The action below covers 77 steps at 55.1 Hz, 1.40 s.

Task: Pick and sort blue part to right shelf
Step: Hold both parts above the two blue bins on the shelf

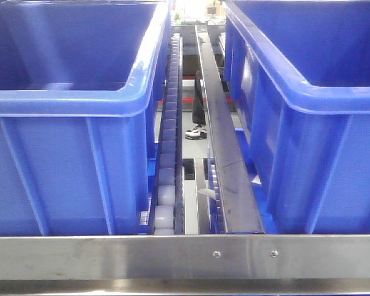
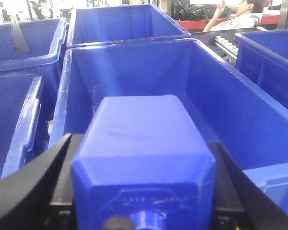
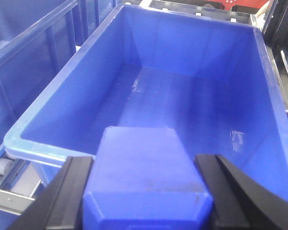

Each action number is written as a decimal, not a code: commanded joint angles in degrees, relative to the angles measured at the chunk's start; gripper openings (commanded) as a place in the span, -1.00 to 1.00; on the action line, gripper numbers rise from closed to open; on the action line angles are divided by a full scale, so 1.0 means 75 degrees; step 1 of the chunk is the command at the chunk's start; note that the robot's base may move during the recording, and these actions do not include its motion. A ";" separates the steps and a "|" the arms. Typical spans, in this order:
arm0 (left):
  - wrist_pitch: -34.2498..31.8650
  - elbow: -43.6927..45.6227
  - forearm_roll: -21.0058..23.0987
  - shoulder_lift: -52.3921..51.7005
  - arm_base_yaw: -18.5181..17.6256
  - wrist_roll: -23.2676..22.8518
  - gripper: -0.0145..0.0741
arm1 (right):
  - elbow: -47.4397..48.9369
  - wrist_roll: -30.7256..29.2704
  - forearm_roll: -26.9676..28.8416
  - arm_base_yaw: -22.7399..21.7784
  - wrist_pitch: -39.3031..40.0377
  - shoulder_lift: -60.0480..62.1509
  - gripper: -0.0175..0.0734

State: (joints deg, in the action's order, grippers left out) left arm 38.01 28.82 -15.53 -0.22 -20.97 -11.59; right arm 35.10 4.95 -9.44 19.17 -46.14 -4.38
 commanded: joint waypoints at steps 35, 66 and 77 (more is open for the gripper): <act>-0.0691 0.0211 -0.0058 -0.0061 -0.0017 -0.0055 0.05 | 0.0175 -0.0066 -0.0100 -0.0026 0.0703 -0.0168 0.05; -0.1197 0.0224 -0.0046 -0.0035 -0.0017 -0.0055 0.05 | 0.0175 -0.0066 -0.0100 -0.0026 0.0703 -0.0168 0.05; -0.1164 0.1043 -0.0066 0.1486 -0.0017 -0.0028 0.05 | 0.0175 -0.0066 -0.0100 -0.0026 0.0703 -0.0168 0.05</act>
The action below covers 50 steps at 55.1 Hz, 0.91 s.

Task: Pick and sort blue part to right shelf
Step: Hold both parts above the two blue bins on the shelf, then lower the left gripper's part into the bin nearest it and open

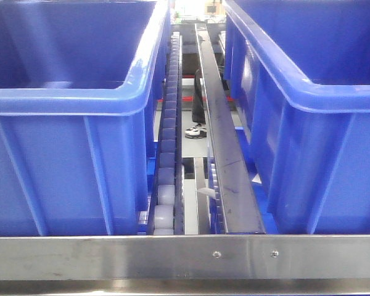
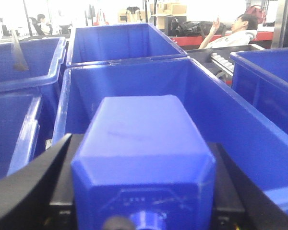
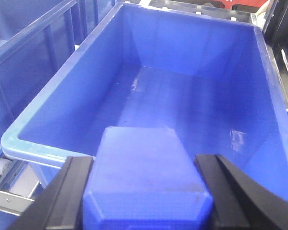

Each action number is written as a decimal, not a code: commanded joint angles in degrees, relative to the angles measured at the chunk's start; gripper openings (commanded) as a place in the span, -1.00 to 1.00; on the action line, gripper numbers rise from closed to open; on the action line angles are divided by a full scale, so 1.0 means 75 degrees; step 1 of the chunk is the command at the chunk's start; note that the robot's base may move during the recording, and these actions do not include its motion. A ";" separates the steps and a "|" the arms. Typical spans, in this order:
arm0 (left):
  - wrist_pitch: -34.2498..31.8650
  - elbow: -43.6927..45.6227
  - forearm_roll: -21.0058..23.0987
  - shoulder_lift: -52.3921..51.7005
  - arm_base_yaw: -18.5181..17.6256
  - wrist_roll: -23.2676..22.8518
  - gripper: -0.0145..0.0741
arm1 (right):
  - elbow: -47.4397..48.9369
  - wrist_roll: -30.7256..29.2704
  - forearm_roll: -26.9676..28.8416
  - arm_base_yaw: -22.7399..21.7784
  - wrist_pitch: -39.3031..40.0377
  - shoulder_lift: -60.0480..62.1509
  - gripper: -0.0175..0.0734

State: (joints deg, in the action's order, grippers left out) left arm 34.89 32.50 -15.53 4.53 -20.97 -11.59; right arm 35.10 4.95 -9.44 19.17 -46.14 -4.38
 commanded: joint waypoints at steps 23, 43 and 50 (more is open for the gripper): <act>-0.0376 0.2945 0.0471 0.6025 -0.0017 -0.0537 0.05 | 0.0175 -0.0066 -0.0100 -0.0026 0.0710 -0.0168 0.05; 0.0495 0.5255 0.0198 0.9802 0.0283 -0.0569 0.05 | 0.0175 -0.0066 -0.0100 -0.0026 0.0689 -0.0168 0.05; 0.0537 0.5807 0.0484 1.0841 0.0623 -0.0569 0.05 | 0.0175 -0.0066 -0.0100 -0.0026 0.0626 -0.0168 0.05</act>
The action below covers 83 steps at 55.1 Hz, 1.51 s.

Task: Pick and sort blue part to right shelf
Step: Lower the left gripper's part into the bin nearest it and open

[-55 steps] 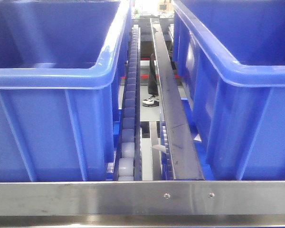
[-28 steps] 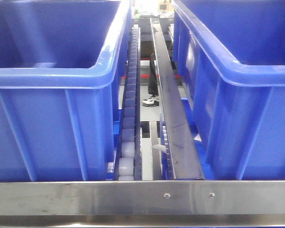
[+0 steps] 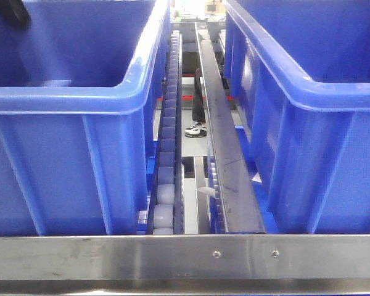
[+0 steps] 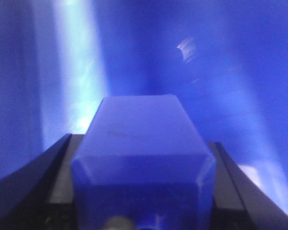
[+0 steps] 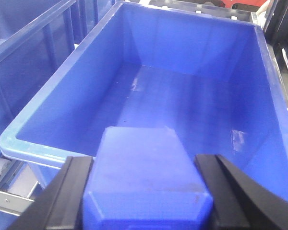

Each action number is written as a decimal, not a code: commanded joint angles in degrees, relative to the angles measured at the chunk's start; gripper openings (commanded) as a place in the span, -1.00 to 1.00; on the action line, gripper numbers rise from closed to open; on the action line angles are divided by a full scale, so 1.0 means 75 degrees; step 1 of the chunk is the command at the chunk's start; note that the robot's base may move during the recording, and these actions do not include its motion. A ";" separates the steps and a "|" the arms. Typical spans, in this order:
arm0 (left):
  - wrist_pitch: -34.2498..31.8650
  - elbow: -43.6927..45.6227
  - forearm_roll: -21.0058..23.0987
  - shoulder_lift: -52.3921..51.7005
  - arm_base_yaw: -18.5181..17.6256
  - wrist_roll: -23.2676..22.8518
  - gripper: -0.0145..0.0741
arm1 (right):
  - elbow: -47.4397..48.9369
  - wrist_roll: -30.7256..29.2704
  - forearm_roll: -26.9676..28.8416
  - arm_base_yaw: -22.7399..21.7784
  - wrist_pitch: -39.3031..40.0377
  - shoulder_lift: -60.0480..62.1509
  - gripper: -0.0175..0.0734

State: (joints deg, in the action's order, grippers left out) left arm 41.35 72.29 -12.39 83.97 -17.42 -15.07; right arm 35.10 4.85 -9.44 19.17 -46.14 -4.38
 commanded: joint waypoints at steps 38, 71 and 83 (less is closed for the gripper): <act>0.0106 0.0791 0.0556 0.2393 0.0393 0.0246 0.53 | 0.0175 -0.0052 -0.0100 -0.0026 0.0281 -0.0168 0.05; 0.0158 -0.0122 0.0935 -0.0736 0.0393 0.0689 0.36 | 0.0175 -0.0052 -0.0100 -0.0026 0.0289 -0.0168 0.05; -0.0933 -0.2082 0.0935 -0.3649 0.0393 0.0689 -0.05 | 0.0175 -0.0052 -0.0100 -0.0026 0.0350 -0.0168 0.05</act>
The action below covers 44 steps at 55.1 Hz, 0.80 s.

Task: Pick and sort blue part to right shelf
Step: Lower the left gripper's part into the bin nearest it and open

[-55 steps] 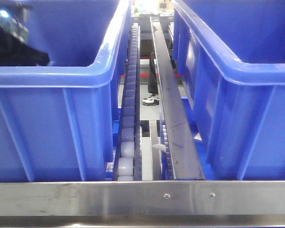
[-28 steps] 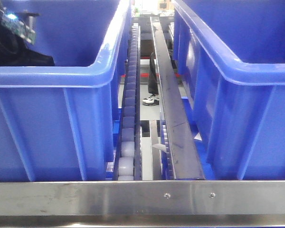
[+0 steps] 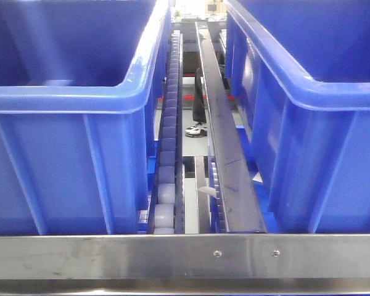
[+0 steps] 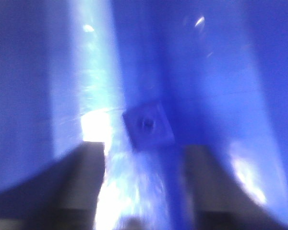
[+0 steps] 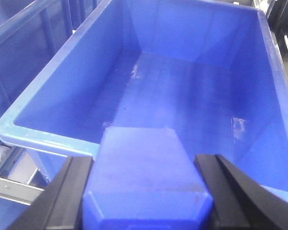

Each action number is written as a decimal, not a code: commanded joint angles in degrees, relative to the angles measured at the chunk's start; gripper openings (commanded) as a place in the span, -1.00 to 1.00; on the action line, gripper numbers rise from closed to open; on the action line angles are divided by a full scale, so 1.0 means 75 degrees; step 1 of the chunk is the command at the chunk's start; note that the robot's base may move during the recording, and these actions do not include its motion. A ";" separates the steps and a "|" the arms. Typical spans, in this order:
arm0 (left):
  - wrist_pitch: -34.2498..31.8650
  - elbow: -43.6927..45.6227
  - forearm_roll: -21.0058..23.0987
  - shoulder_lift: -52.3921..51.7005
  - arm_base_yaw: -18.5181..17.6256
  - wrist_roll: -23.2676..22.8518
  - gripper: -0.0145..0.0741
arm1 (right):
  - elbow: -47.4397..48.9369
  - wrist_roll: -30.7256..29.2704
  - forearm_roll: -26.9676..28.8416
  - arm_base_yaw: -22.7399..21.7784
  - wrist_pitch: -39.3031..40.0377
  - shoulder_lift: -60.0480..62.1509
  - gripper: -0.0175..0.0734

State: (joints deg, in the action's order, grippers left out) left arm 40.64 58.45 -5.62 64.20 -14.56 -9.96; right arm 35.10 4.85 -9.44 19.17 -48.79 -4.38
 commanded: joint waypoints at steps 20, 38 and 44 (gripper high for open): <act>-0.1751 -0.2419 -0.0047 -0.5209 0.0010 0.0007 -0.36 | 0.0175 -0.0036 -0.0073 -0.0026 0.0722 -0.0175 0.05; -0.1620 -0.3031 -0.0187 -0.6678 0.0010 0.0007 -0.37 | 0.1080 0.0604 -0.0073 -0.0026 0.0735 -0.1971 0.05; -0.1587 -0.3031 -0.0187 -0.6678 0.0010 0.0007 -0.37 | 0.1779 0.0707 -0.0073 -0.0026 0.0585 -0.3235 0.05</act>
State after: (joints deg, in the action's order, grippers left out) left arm 32.99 34.36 -6.79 13.54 -14.56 -9.96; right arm 43.65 9.33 -9.34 19.17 -48.79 -22.48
